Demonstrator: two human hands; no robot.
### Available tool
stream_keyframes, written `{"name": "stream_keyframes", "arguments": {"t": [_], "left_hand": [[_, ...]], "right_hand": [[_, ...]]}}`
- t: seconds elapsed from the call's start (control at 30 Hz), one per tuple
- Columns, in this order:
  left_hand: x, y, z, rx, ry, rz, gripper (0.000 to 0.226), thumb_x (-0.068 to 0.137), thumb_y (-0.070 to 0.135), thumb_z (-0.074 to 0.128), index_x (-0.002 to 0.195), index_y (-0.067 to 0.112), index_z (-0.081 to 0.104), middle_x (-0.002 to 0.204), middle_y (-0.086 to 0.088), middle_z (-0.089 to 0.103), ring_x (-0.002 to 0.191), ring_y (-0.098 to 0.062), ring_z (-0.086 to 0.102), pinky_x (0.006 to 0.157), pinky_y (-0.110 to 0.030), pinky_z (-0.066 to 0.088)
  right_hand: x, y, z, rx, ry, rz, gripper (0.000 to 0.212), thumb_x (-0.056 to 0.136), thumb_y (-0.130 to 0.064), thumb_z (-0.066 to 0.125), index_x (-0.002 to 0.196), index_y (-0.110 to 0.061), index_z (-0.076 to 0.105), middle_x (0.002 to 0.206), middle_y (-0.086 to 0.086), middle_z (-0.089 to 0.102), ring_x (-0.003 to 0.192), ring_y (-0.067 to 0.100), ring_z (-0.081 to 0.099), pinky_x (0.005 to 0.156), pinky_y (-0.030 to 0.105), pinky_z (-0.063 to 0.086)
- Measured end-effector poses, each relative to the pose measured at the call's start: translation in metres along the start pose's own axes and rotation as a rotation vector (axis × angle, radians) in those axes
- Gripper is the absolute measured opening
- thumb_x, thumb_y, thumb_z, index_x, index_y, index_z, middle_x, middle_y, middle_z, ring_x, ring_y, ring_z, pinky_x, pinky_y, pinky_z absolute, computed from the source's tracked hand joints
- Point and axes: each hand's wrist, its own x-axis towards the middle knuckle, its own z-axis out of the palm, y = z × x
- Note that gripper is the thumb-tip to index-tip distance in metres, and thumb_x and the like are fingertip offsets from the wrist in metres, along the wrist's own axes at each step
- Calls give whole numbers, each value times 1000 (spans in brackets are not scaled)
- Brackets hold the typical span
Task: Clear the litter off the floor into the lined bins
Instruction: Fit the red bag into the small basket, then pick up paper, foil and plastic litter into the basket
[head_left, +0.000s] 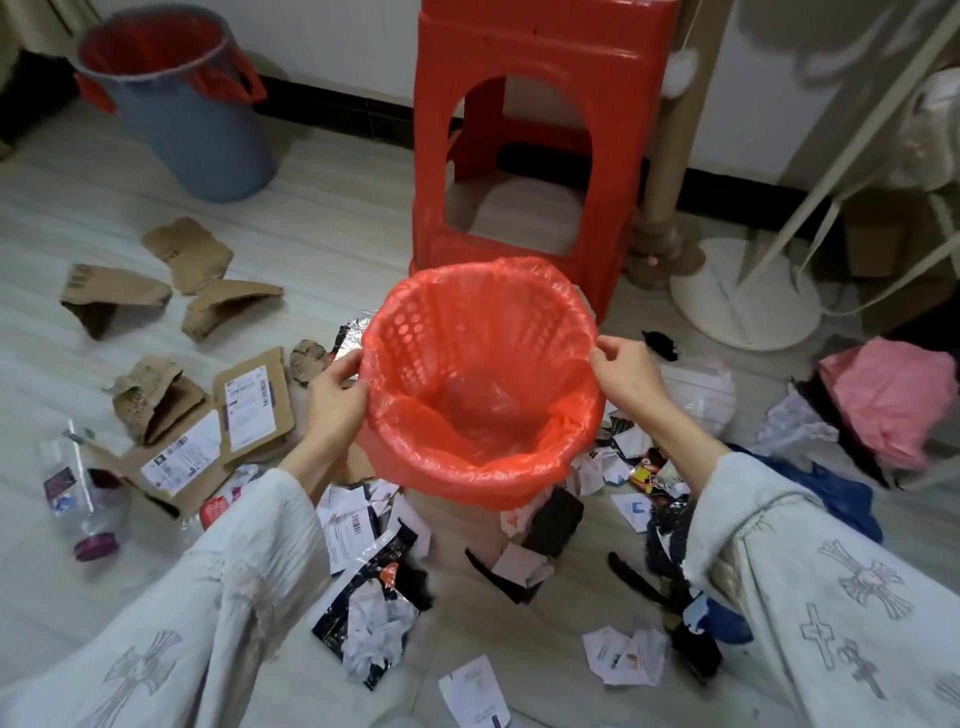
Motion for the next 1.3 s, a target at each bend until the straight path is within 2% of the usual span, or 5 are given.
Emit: {"name": "stream_keyframes", "arguments": {"t": [0.4,0.6,0.73,0.97,1.3], "left_hand": [[-37,27,4,321,-45,150,33,97,9,36,125,13,52,81,7,55,72,-19,58,70,-37,50],[-97,34,0,387,-65,286,48,94,7,41,141,13,38,135,-8,50,82,-15,56,84,-37,50],[-141,20,3,338,-215,412,38,93,6,43,130,14,50,130,-2,55,116,-15,52,100,-32,42],[-172,-39,27,483,-458,422,34,90,0,44,116,13,63,114,2,65,100,-8,57,86,-16,39],[-124,-172,87,980,-749,379,53,89,6,45,140,21,41,148,-4,38,133,-23,38,108,-31,34]], "right_hand": [[-54,-6,-15,-15,-33,-108,42,95,-17,44,136,-9,43,143,11,42,136,27,35,114,40,27],[-121,-1,-36,17,-58,-94,47,96,-24,45,141,-13,38,141,9,47,127,24,46,101,33,38],[-169,19,-43,23,-95,-106,43,97,-25,44,138,-13,41,135,7,51,120,20,50,96,32,43],[-192,86,-19,-60,-151,-37,39,95,-21,47,133,-10,49,130,9,57,117,22,54,96,31,41],[-118,161,67,-128,-240,163,34,93,-15,51,125,-6,57,127,15,60,118,29,54,102,37,41]]}}
